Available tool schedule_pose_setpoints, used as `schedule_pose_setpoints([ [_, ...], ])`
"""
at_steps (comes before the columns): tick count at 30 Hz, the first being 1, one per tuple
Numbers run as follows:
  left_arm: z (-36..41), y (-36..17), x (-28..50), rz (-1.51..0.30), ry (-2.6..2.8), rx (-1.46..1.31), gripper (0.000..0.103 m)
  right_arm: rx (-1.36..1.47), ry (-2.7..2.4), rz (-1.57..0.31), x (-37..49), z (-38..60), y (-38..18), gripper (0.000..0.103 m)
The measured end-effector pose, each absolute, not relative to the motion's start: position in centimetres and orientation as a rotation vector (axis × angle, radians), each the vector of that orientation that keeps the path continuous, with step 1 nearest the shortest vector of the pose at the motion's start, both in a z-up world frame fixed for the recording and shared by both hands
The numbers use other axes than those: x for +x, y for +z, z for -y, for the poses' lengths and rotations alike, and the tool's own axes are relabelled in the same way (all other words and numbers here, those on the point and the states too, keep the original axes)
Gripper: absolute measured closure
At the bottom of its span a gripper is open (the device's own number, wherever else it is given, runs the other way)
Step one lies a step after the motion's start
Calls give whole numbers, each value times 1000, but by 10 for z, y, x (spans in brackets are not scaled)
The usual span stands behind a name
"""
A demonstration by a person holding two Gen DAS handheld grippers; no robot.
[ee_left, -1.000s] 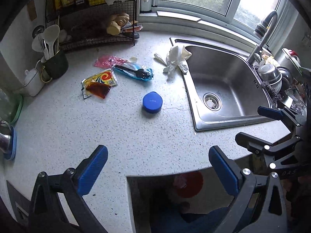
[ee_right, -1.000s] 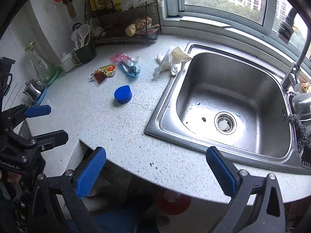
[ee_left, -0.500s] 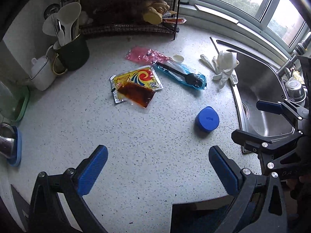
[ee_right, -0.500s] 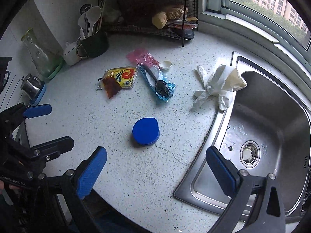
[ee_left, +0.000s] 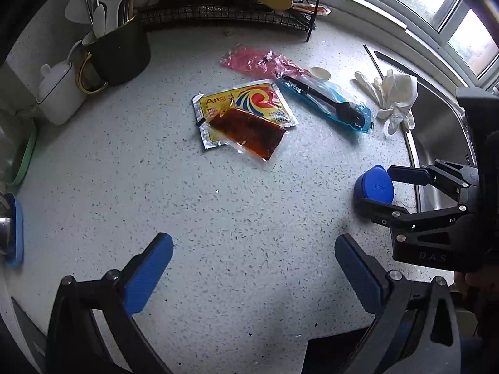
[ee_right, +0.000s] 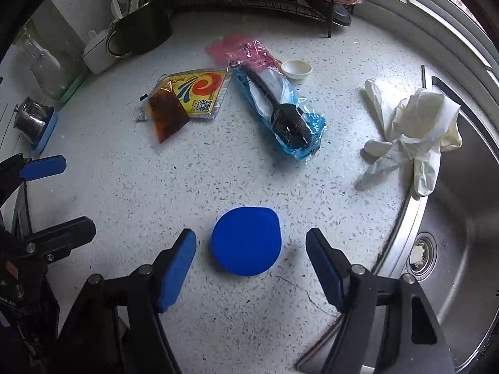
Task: Collect trash
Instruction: 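Grasp the blue round lid with the right tool, then grasp the brown sauce sachet with the left tool while the right tool holds the lid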
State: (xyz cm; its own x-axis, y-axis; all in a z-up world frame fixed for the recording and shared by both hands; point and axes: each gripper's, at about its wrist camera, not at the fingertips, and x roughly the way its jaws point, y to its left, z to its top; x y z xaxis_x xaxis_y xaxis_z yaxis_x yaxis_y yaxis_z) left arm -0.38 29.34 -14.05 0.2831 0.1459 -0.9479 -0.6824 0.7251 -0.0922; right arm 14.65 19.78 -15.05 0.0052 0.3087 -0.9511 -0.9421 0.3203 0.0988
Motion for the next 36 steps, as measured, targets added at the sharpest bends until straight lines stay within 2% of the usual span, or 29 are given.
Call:
schedule_pose_setpoints([
  [1,-294,-142,-4,-1164,592,-550,0,-722,1123,-1157,145,-198,-152,36],
  [3,-295,-143,-6,-1164,587,-551,0,-733,1123,-1158,141,-200,-154,47],
  [8,-297,-142,-9,-1158,577,-551,0,-741,1115,-1125,134,-199,-152,59],
  [16,-320,-132,-5,-1145,542,-499,0,-707,1119,-1134,125,-188,-147,59],
  [27,-369,-126,40,-1152,353,-309,0,-640,1071,-1143,137,-165,-129,59],
  [31,-390,-139,52,-1178,303,-294,16,-633,1057,-1156,142,-166,-131,59],
  [33,-398,-147,60,-1191,281,-285,20,-625,1043,-1163,148,-163,-134,59],
  [36,-403,-158,69,-1217,236,-258,31,-611,1014,-1168,156,-159,-135,59],
])
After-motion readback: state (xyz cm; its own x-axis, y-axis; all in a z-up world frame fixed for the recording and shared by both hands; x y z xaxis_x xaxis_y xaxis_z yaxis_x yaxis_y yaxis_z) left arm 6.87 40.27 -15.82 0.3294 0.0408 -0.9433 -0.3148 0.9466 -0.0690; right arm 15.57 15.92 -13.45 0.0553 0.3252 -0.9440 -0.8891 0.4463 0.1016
